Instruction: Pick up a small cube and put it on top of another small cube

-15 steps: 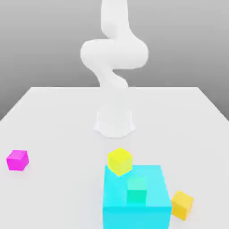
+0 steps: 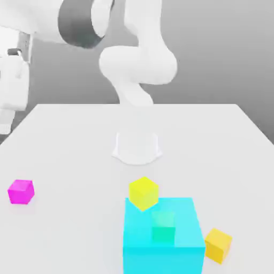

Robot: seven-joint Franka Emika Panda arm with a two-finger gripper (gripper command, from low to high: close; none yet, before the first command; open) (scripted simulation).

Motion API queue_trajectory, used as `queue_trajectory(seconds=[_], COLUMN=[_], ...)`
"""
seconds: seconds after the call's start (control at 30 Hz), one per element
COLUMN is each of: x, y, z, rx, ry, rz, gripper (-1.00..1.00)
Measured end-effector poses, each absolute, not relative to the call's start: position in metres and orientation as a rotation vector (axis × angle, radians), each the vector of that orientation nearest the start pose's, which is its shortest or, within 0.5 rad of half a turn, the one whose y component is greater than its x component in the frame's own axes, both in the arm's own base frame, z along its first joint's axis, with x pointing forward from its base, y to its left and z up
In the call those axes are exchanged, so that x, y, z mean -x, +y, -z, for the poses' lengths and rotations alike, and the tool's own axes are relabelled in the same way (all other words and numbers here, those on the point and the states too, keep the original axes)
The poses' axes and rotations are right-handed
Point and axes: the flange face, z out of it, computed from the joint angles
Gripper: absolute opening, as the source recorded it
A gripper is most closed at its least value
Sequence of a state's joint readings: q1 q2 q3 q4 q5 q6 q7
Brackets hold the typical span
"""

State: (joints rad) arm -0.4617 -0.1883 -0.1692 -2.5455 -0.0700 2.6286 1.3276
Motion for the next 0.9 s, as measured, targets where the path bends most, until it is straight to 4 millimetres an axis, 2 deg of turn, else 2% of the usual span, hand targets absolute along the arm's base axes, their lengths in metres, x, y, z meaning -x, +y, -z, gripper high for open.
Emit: queue_trajectory(seconds=[0.07,0.17,0.27,0.33,0.47,0.5,0.73,0.9], x=[-0.353,-0.301,-0.257,-0.248,-0.246,-0.245,-0.245,-0.245], y=[-0.295,-0.330,-0.339,-0.339,-0.339,-0.338,-0.338,-0.339], z=[-0.325,-0.267,-0.213,-0.186,-0.142,-0.134,-0.133,-0.180], rx=[1.621,1.350,1.111,1.061,1.045,1.045,1.044,1.044], ry=[2.600,2.795,2.928,2.954,2.963,2.963,2.963,2.963], rz=[0.308,0.179,0.045,0.011,0.001,0.001,0.002,0.002], gripper=[0.00,0.00,0.00,0.00,0.00,-1.00,-1.00,-1.00])
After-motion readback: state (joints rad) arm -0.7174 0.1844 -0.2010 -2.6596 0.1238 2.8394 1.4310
